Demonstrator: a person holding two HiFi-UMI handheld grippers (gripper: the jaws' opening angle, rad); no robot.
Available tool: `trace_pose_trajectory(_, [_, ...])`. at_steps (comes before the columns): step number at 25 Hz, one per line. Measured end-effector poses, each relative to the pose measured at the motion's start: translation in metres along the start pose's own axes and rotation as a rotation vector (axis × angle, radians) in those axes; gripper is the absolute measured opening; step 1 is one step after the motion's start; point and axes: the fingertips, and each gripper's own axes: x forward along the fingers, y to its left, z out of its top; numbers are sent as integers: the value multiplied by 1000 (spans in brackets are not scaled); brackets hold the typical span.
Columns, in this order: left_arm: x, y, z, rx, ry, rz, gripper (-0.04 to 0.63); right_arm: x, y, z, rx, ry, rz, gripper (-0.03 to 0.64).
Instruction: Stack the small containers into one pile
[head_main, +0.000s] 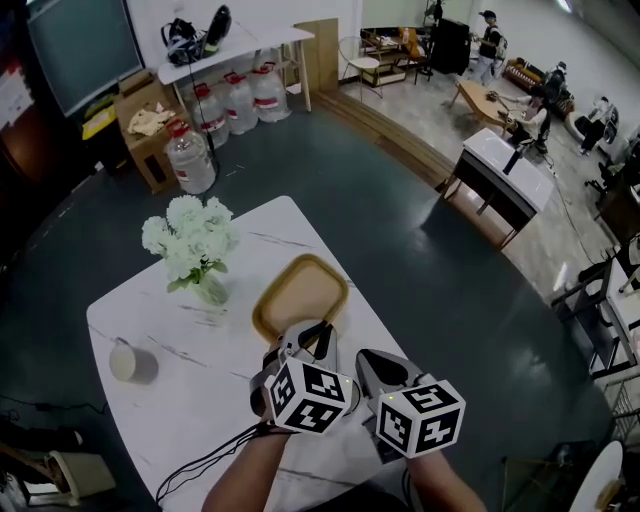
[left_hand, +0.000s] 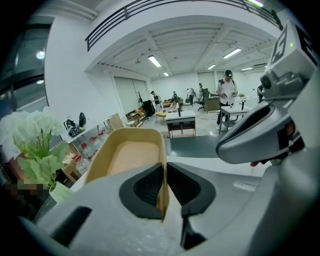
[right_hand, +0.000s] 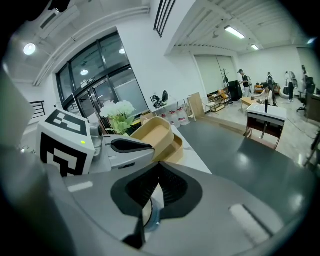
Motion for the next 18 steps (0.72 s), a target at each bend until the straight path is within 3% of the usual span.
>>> trace_pose_trajectory(3, [3,-1,2,-12,-12,-8,35,1,-1,-1,1,1,-1,0])
trace_pose_trajectory(9, [3,-1,18,-131,-74,-59,71,3,-1,-3,4,8,4,0])
trace_pose_trajectory(14, [-7,-3,33,-159,-154,-85,87,3,-1,-2,2,7,7,0])
trace_pose_trajectory(18, [-17,4,37,-178,-190,-60,80,4,1,-2,0,5,13,0])
